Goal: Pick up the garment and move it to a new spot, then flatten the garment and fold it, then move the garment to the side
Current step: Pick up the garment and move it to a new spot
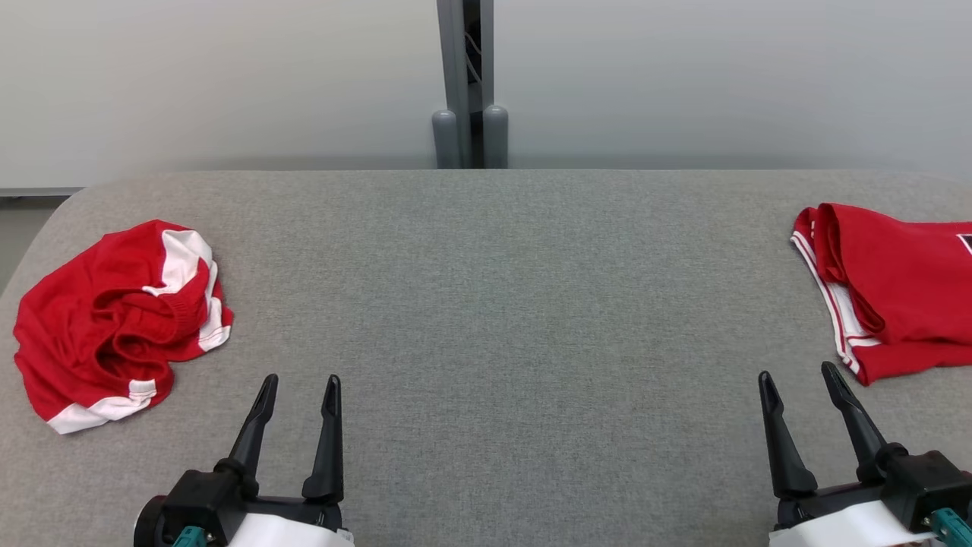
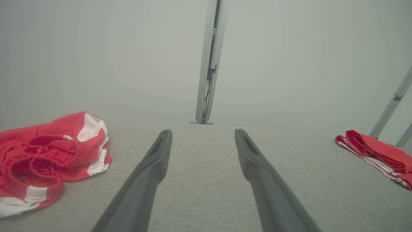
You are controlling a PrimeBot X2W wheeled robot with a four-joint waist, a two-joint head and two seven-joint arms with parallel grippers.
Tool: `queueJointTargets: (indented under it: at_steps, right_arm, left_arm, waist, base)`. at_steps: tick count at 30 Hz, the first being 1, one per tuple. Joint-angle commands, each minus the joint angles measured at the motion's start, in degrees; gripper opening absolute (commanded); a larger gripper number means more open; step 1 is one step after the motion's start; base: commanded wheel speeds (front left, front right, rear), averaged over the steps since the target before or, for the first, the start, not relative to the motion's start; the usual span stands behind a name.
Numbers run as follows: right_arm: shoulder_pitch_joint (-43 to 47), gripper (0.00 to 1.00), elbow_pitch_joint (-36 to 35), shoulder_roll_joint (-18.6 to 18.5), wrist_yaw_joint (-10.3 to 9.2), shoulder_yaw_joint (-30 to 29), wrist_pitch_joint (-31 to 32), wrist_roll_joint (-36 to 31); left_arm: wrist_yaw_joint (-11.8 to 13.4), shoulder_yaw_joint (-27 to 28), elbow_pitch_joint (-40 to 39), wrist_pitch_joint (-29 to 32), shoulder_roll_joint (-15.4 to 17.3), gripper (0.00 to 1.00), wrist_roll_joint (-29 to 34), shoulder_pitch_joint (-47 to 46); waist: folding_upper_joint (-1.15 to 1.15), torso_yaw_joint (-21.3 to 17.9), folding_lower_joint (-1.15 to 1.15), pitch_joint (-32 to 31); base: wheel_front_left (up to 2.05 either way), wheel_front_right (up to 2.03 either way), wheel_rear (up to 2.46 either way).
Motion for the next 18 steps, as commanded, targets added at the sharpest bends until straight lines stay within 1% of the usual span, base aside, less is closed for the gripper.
queueJointTargets:
  at_steps: [1, 5, 9, 14, 15, 18]
  right_arm:
    - [0.5, 1.0, 0.3, -0.2, -0.01, 0.1, -0.3, 0.7]
    - [0.8, 1.0, 0.2, -0.2, -0.01, 0.9, -0.3, 1.2]
    - [1.0, 1.0, -0.1, -0.2, -0.01, 1.7, -0.3, 0.9]
    - [0.8, 1.0, -0.5, -0.2, -0.01, 2.9, -0.3, 0.9]
    - [1.1, 1.0, -0.5, -0.2, -0.01, 3.3, -0.3, 1.0]
    - [1.2, 1.0, -0.9, -0.2, -0.01, 3.8, -0.3, 0.9]
  left_arm:
    - [0.0, -0.1, 0.0, -0.2, 0.2, 1.0, -0.2, 0.2]
    - [0.4, -0.4, -0.3, -0.2, 0.2, 1.0, -0.8, 0.2]
    - [0.7, -0.9, -1.3, -0.2, 0.2, 1.0, -1.6, -0.2]
    - [1.7, -1.2, -2.9, -0.1, 0.2, 1.0, -2.6, -0.2]
    - [2.1, -1.3, -3.7, -0.1, 0.2, 1.0, -2.1, 0.4]
    - [2.4, -1.3, -4.6, -0.1, 0.2, 1.0, -2.0, 0.7]
  waist:
    - [0.0, 1.2, 0.0, -0.3]
    - [0.0, 4.0, 0.0, -0.6]
    - [0.0, 7.8, 0.0, -0.6]
    - [0.0, 12.5, 0.0, -0.7]
    - [0.0, 15.2, 0.0, -0.9]
    - [0.0, 17.9, 0.0, -0.5]
  base:
    - [0.0, 0.0, 0.0]
    - [0.0, 0.0, 0.0]
    - [0.0, 0.0, 0.0]
    - [0.0, 0.0, 0.0]
    - [0.0, 0.0, 0.0]
    - [0.0, 0.0, 0.0]
